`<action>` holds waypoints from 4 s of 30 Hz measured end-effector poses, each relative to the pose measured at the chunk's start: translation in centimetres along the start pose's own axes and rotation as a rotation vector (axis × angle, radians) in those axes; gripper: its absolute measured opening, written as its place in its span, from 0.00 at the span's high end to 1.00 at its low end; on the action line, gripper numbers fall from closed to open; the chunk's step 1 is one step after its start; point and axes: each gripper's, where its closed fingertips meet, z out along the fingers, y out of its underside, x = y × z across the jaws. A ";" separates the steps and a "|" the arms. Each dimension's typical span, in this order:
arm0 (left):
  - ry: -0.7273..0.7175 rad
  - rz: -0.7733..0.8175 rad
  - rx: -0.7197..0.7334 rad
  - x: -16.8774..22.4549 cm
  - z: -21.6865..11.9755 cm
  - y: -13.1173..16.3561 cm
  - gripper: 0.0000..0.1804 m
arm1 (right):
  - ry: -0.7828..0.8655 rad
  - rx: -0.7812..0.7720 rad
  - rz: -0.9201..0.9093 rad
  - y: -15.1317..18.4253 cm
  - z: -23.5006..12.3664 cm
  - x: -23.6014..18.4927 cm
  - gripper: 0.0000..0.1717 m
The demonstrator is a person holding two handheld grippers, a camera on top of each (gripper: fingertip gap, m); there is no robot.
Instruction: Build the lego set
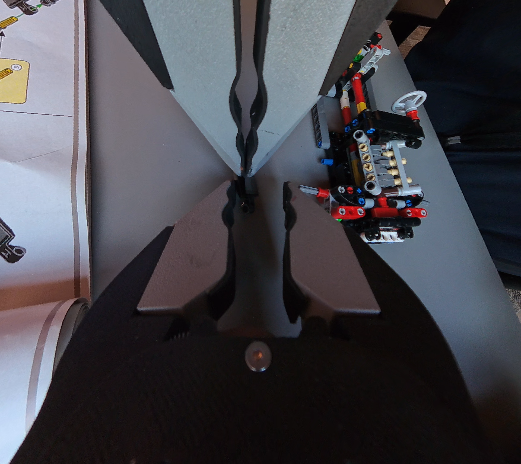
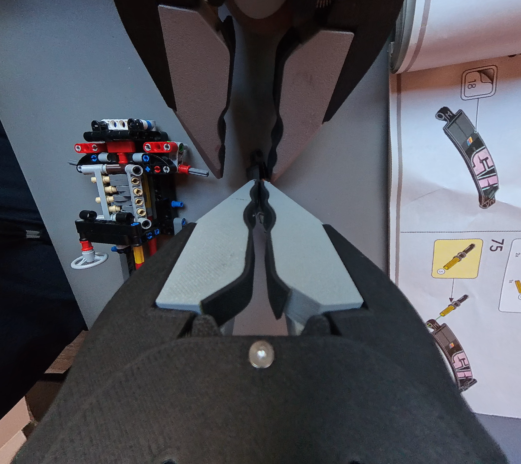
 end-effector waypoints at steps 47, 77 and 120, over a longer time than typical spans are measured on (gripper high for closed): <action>0.033 -0.014 0.005 0.3 -0.1 0.1 0.81 | 0.179 -0.019 -0.224 0.0 0.0 0.0 1.00; -0.005 -0.073 -0.003 -0.7 0.0 0.2 0.96 | 0.222 -0.039 -0.248 -0.2 0.1 0.0 1.00; 0.119 -0.324 0.019 -0.9 -0.2 0.0 1.00 | -0.106 0.331 -0.058 1.5 -2.7 1.0 1.00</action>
